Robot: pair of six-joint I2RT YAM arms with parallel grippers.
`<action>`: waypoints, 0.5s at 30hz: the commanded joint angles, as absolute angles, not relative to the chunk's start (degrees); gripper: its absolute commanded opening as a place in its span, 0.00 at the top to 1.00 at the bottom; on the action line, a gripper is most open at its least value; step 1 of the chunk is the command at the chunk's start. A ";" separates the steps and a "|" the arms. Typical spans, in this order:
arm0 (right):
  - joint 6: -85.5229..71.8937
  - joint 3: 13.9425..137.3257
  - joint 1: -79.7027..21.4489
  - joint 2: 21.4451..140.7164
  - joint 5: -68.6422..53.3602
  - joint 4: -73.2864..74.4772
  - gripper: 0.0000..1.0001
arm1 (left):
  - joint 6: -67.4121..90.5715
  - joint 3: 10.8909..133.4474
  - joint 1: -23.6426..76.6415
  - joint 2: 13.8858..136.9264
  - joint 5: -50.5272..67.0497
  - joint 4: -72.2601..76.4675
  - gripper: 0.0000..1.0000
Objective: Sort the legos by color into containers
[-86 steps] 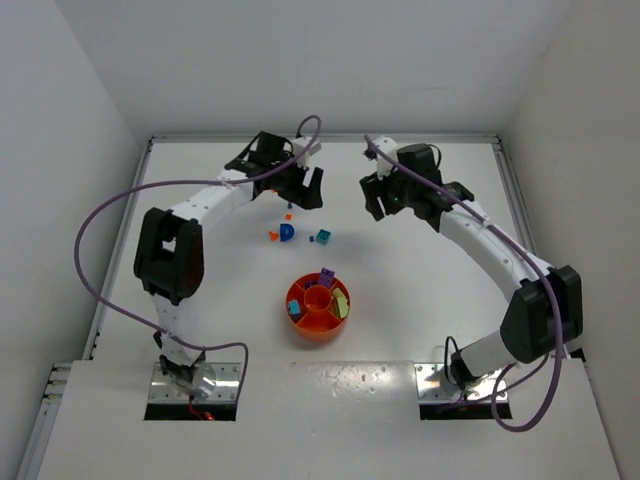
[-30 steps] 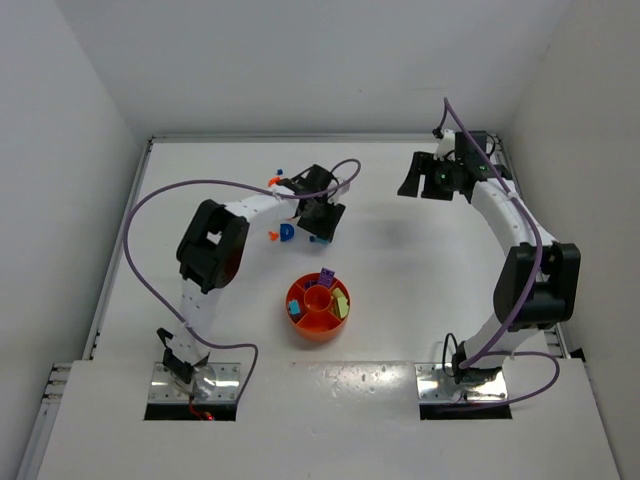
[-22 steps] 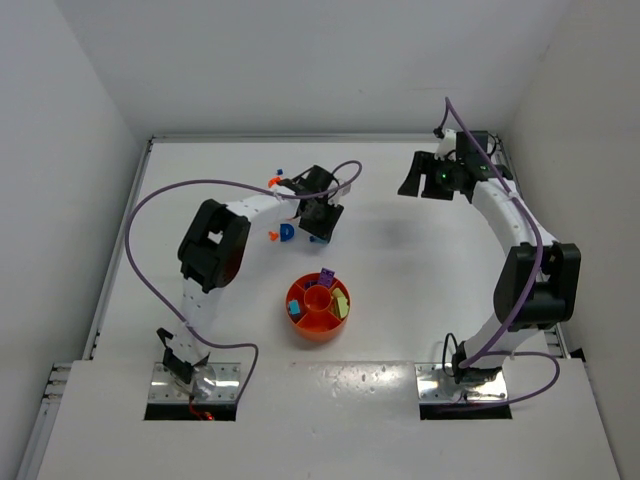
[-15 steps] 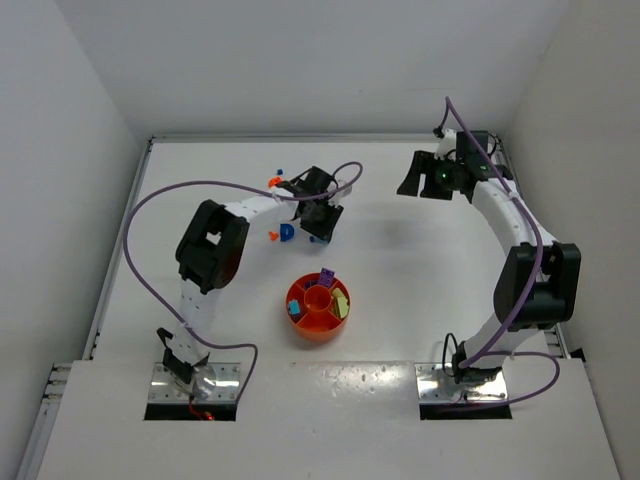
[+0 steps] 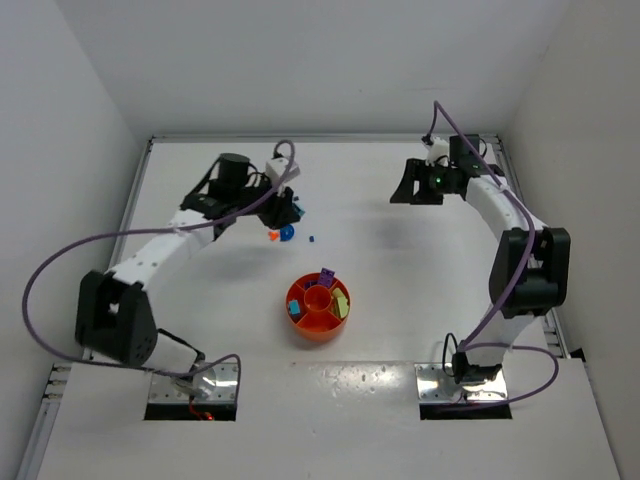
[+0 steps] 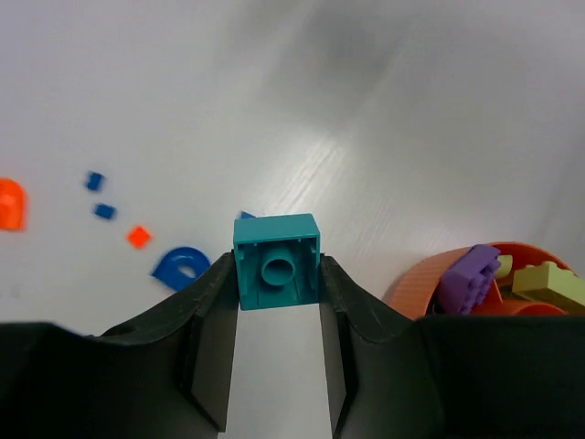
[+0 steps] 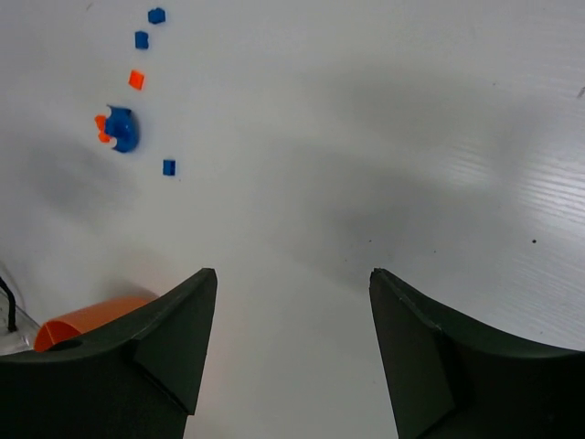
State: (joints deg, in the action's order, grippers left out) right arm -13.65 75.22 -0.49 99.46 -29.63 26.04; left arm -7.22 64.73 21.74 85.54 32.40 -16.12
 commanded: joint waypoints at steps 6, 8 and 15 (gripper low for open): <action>-8.26 79.10 -0.79 101.07 -36.65 25.75 0.33 | -32.15 63.90 14.69 70.41 50.18 -37.59 0.62; -8.26 79.63 -0.79 102.12 -37.18 25.75 0.33 | -38.04 63.90 14.15 67.87 50.71 -43.03 0.64; -9.49 79.63 -0.79 102.13 -37.79 22.94 0.33 | -48.94 60.21 14.15 66.19 53.08 -51.92 0.82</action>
State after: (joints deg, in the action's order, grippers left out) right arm -9.65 77.47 -0.51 102.04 -35.97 25.61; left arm -40.10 61.60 14.68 67.53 49.08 -44.93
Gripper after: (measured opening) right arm 0.675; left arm 0.410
